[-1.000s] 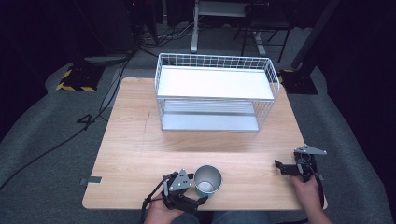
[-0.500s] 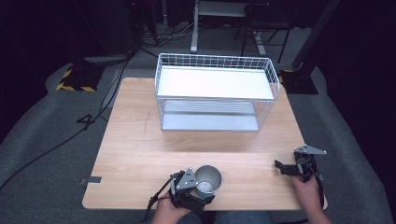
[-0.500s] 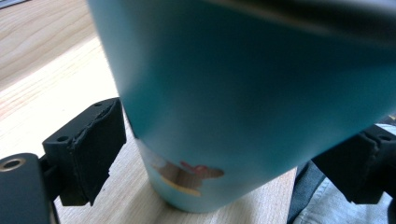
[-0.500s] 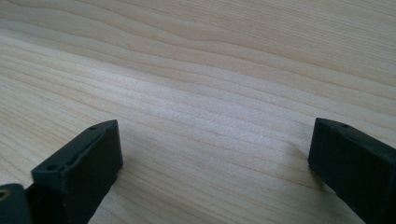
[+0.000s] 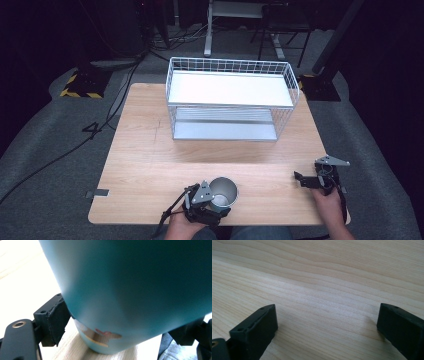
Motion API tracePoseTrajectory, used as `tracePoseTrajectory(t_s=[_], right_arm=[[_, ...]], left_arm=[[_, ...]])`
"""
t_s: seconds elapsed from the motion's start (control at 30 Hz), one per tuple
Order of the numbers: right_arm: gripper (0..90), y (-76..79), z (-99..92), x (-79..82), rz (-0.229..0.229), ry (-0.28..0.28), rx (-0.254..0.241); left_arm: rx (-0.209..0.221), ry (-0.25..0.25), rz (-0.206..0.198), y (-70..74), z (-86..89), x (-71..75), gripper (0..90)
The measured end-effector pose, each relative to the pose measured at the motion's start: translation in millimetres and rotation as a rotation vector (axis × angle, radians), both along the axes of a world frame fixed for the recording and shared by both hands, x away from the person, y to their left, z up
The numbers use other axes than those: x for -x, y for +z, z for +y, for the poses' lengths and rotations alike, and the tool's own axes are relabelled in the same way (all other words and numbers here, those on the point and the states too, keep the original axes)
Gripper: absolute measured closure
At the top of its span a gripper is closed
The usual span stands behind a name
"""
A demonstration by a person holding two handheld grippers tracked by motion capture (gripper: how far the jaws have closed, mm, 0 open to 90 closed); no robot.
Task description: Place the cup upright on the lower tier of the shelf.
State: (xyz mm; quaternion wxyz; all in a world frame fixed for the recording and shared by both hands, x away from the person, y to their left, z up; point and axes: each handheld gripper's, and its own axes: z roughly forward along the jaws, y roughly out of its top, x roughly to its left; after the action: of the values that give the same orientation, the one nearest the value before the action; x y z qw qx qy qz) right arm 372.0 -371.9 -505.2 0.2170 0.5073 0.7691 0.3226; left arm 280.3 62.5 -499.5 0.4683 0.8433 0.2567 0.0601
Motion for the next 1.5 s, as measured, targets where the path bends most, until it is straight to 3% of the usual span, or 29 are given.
tracePoseTrajectory(t_s=[0.1, 0.53, 0.73, 1.1, 1.5], right_arm=[[3.1, 0.0, 0.0, 0.0, 0.0, 0.0, 0.0], [3.1, 0.0, 0.0, -0.1, 0.0, 0.0, 0.0], [3.1, 0.0, -0.1, -0.1, 0.0, 0.001, 0.0], [3.1, 0.0, 0.0, -0.1, 0.0, 0.0, 0.0], [3.1, 0.1, 0.0, 0.0, 0.001, 0.0, 0.0]], left_arm=[[-0.017, 0.003, 0.029, -2.8, 0.4, 0.6, 18.1], [-0.029, 0.012, 0.003, -3.2, 0.4, 3.3, 23.5], [-0.019, 0.02, 0.011, -1.5, 2.8, 1.9, 23.9], [-0.01, 0.024, -0.003, 16.3, 8.2, 2.5, 24.0], [0.014, 0.079, -0.006, 37.2, 12.3, -8.4, 24.0]])
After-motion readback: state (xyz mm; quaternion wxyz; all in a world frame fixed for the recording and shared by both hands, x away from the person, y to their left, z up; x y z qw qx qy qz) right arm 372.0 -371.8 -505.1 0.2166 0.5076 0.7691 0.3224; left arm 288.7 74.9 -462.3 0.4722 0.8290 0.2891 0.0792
